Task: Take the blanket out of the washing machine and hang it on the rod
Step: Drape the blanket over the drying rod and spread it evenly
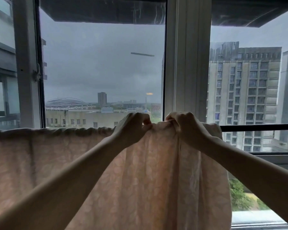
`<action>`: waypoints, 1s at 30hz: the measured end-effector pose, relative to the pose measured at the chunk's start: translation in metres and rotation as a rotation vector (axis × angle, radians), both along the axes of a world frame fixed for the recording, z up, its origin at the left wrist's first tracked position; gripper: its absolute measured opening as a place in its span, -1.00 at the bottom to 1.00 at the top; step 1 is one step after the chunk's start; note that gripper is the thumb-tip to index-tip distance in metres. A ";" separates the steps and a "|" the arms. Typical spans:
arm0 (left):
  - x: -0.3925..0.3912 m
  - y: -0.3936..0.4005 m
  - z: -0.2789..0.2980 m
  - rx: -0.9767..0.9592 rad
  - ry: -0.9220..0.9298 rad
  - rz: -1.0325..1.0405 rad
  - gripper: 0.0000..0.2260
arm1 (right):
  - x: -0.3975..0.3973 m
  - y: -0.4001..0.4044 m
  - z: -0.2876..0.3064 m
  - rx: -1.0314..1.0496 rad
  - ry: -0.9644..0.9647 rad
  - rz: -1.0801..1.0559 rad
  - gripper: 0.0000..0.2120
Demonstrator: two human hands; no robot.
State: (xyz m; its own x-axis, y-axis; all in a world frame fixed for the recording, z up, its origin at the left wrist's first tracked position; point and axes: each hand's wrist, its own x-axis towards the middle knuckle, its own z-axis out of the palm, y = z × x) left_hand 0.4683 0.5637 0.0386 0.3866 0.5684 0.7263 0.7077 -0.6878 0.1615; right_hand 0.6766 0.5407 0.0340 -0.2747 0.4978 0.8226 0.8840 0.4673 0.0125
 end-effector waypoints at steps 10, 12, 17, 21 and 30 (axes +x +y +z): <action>-0.058 0.011 0.001 -0.031 -0.064 0.172 -0.93 | 0.019 -0.001 0.002 -0.037 0.028 0.039 -0.93; -0.044 0.007 0.000 -0.034 -0.071 0.127 -0.92 | 0.014 -0.002 0.002 -0.105 -0.003 0.071 -0.91; 0.009 -0.005 -0.005 -0.020 0.010 -0.026 -0.83 | 0.019 -0.014 0.003 -0.199 0.004 0.064 -0.80; 0.035 -0.004 -0.007 -0.004 -0.010 -0.069 -0.85 | 0.042 -0.023 0.001 -0.183 -0.030 -0.040 -0.80; 0.035 0.000 -0.014 -0.022 -0.231 0.082 -0.86 | 0.051 -0.014 -0.021 0.045 -0.051 -0.160 -0.77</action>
